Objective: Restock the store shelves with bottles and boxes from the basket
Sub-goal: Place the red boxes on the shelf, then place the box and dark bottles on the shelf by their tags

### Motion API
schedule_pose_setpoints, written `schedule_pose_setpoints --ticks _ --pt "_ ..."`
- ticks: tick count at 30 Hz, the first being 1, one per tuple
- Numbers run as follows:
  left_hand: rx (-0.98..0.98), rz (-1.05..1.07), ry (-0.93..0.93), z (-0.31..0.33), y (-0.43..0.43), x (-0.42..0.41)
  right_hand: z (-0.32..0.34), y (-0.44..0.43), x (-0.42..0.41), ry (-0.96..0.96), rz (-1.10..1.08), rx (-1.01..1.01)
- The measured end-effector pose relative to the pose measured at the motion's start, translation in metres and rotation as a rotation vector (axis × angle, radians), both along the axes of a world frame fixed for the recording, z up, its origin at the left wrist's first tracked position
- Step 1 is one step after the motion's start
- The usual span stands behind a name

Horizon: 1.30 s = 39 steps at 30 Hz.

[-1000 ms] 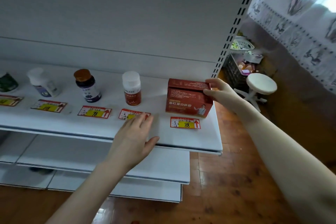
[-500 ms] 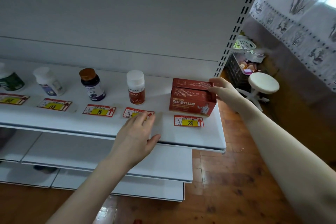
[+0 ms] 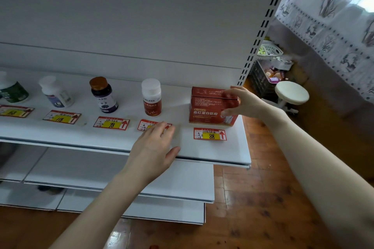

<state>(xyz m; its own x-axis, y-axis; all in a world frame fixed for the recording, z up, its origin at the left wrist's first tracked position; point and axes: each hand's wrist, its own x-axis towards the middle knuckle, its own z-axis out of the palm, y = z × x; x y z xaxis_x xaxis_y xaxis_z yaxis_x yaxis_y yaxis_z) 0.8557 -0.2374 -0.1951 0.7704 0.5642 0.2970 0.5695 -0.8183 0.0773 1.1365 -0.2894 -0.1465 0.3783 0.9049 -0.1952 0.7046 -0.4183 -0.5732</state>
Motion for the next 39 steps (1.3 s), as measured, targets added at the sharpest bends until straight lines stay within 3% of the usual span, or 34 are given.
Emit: schedule_pose_setpoints --ticks 5,10,15,27,32,39 --pt "-0.008 0.004 -0.010 0.005 -0.001 -0.003 0.007 0.003 -0.003 -0.095 0.008 -0.031" --pt "-0.001 -0.013 -0.078 0.016 0.001 -0.024 0.028 0.031 -0.044 -0.191 -0.003 0.371" --pt "0.017 0.053 -0.053 0.029 0.014 -0.081 0.051 0.081 -0.136 -0.111 0.167 0.559" --pt "0.074 0.465 -0.024 0.028 0.056 -0.361 0.036 0.210 -0.457 -0.041 0.664 0.542" --pt "0.058 0.619 -0.015 0.024 0.070 -0.488 0.021 0.245 -0.586 0.012 0.790 0.514" --pt "-0.003 0.747 -0.012 0.009 0.104 -0.605 -0.010 0.303 -0.709 -0.004 0.893 0.424"
